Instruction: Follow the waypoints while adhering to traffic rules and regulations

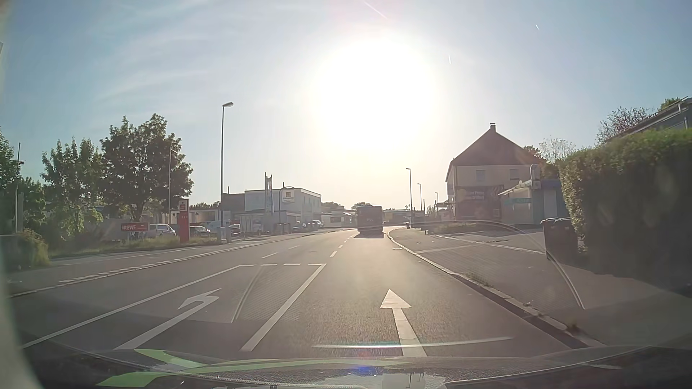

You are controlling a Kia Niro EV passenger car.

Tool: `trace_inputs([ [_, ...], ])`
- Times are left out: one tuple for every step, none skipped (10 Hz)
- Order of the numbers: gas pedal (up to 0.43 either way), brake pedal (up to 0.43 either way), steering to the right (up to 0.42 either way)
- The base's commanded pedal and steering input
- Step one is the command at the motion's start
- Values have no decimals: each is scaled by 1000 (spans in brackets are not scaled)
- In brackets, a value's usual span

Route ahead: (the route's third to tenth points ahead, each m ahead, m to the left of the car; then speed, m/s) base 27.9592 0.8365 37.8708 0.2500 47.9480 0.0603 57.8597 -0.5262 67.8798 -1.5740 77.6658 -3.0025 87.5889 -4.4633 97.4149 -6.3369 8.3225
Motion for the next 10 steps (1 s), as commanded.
trace_inputs([
  [157, 0, -6],
  [157, 0, -6],
  [157, 0, -6],
  [157, 0, -6],
  [157, 0, -7],
  [157, 0, -8],
  [157, 0, -10],
  [157, 0, -12],
  [157, 0, -13],
  [157, 0, -13],
])
